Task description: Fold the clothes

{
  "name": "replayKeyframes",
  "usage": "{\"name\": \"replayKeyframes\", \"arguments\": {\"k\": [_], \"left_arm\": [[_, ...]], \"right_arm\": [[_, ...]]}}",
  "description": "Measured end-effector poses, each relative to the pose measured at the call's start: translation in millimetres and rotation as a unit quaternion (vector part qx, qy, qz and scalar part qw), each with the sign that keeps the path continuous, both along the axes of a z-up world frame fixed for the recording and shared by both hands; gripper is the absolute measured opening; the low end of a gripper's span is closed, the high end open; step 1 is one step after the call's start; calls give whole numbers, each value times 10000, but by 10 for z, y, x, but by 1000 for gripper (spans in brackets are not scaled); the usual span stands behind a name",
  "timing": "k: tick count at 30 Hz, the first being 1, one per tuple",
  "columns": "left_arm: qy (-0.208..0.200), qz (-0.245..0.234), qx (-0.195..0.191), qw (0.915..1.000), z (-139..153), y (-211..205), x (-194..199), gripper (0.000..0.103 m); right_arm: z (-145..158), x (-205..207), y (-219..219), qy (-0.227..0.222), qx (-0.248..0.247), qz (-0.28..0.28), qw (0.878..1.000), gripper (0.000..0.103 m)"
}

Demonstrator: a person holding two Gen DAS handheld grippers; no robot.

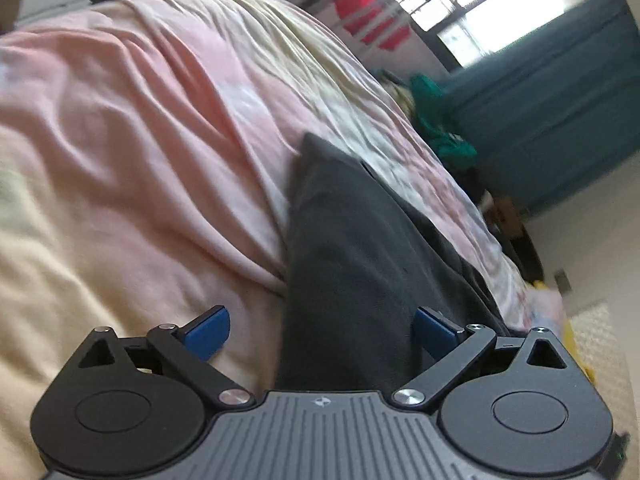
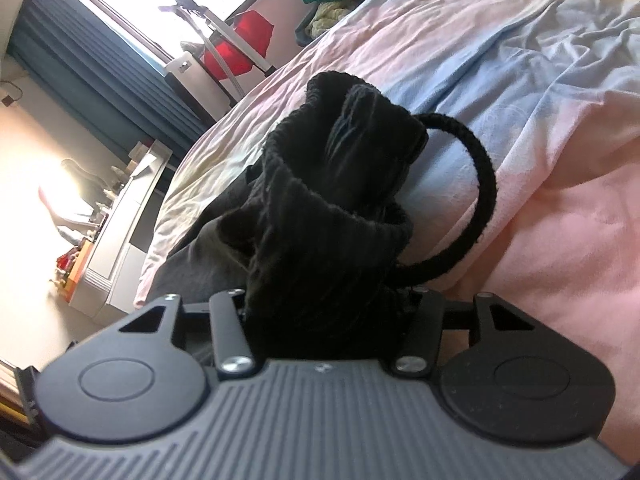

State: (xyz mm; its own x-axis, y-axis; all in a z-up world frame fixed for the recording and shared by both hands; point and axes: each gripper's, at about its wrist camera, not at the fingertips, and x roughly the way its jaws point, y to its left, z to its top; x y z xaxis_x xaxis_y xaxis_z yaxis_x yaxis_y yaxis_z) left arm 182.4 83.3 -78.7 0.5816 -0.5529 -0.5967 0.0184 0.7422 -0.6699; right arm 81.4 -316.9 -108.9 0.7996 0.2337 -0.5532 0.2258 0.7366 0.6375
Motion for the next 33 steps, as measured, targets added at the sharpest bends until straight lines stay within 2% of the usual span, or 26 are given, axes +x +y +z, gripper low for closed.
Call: {"name": "replayKeyframes", "arguments": {"k": [4,6,7,9,12,16,22,25,30,33], "left_arm": [[-146,-100,-52,9998,3,-32,-85,87],[-278,-119,-55,9995,22,-35,-137,69],[-344,-128,-57,9993,32,-37,-163,68],[-475,-147,-59,9987,52,-39,-215,56],[-672,-175,-64,9976,81,-43,-293,43],[-871,-182,-102,9960,159,-6,-486,39],[-1106,26,-156,9937,464,10,-862,37],[-1095,104,-204,9937,668,-47,-1005,37],[-1122,-79,-97,9936,1134,-397,-1075,36],[-1125,-275,5,9933,1430,-827,-963,36]], "right_arm": [[56,-22,55,-44,-136,10,9999,55],[84,-33,83,-66,-204,15,9998,53],[99,-39,96,-77,-238,17,9997,51],[127,-50,124,-100,-306,22,9995,46],[199,-88,172,-163,-429,32,9989,40],[294,-270,196,-214,-221,-65,9995,37],[427,-616,187,-240,144,-184,9994,36],[602,-666,-63,-253,256,-277,9990,36],[915,-723,-532,-271,441,-447,9977,35],[1102,-758,-814,-282,552,-550,9966,35]]}}
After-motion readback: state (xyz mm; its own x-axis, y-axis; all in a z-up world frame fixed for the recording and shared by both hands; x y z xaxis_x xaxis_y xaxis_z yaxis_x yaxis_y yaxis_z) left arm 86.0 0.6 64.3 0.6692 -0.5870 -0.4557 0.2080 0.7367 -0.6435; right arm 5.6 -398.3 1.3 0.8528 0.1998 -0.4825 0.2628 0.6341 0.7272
